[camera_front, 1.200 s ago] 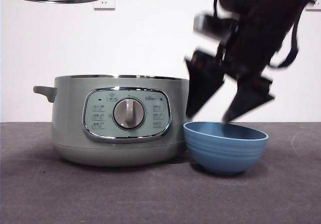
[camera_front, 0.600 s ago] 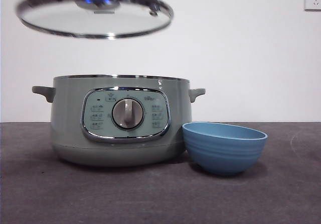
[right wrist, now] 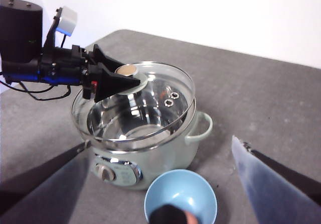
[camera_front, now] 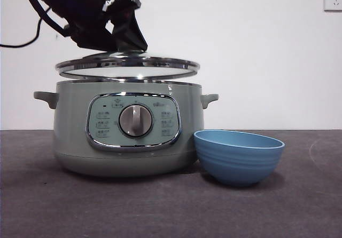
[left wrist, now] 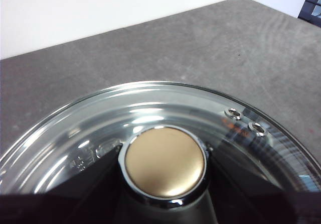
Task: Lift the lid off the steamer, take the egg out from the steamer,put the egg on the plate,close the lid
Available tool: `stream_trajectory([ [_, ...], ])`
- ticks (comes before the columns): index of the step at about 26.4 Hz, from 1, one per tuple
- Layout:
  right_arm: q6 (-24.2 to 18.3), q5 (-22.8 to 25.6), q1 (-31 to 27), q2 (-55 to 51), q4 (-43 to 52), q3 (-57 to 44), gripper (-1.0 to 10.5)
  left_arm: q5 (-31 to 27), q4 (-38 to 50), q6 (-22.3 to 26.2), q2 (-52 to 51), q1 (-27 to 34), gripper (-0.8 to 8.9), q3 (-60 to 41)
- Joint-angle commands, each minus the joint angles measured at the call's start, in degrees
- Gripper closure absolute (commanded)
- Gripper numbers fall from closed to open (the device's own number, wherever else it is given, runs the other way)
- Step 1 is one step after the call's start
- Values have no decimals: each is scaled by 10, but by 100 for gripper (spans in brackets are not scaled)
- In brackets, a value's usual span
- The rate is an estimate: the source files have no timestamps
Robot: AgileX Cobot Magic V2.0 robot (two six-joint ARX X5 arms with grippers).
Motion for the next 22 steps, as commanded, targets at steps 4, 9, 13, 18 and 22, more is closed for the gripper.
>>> stream_trajectory([
  [4,9,1,1,0,-4,-2,473,0,28,3,13,0,822,5],
  [9,9,1,1,0,-4,-2,473,-1,28,3,16,0,822,5],
  [13,9,1,1,0,-4,-2,473,0,15,3,18,0,822,5],
  [18,9,1,1,0,-4,-2,474,-1,-7,3,18,-7,822,5],
  [22,9,1,1,0,-4,-2,474,-15,-20,3,18,-7,822,5],
])
